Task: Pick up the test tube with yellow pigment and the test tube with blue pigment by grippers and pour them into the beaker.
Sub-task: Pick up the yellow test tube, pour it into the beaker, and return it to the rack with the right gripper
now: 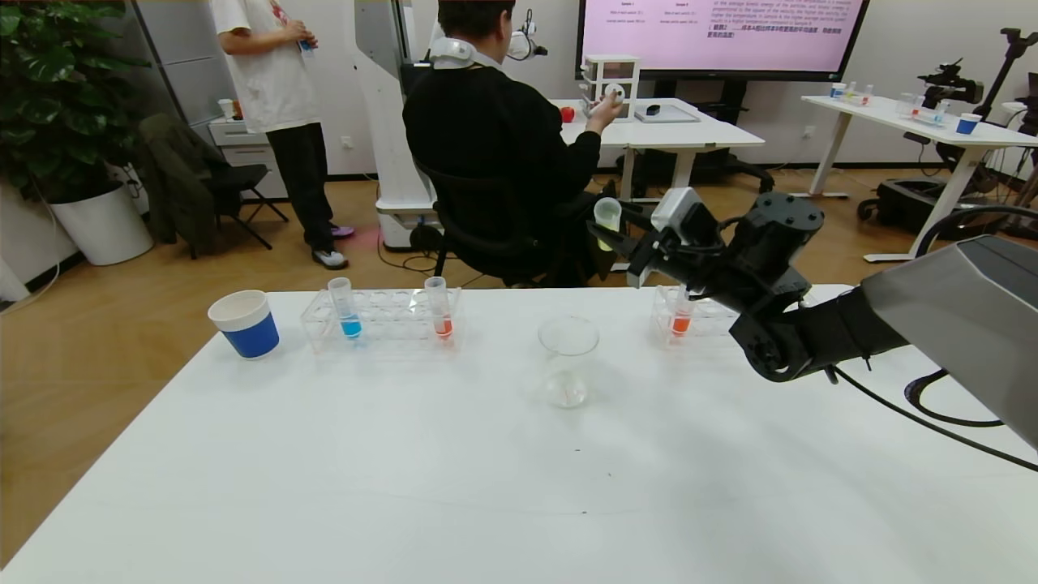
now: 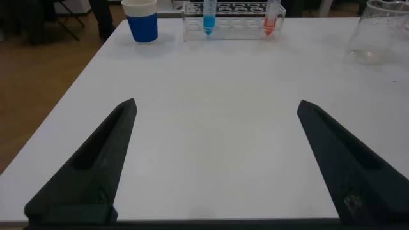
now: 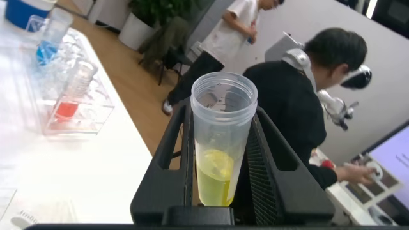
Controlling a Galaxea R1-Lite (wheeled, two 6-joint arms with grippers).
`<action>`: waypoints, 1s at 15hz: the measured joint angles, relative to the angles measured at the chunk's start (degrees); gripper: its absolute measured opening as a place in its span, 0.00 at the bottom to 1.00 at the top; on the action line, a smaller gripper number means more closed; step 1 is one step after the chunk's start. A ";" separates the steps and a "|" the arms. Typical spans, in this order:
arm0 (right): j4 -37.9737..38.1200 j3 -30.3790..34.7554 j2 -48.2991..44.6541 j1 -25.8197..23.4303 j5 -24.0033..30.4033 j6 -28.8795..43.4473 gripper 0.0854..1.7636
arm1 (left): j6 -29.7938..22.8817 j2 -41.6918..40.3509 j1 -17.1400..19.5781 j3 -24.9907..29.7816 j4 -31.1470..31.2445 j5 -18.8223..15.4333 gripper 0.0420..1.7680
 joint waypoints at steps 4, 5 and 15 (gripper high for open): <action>-0.62 1.68 1.28 0.94 7.50 -10.56 0.25 | 0.00 0.00 0.00 0.00 0.00 0.00 0.99; -0.68 1.82 1.38 1.07 8.22 -11.82 0.25 | 0.00 0.00 0.00 0.00 0.00 0.00 0.99; -0.60 1.02 2.95 0.46 18.71 -27.04 0.25 | 0.00 0.00 0.00 0.00 0.00 -0.02 0.99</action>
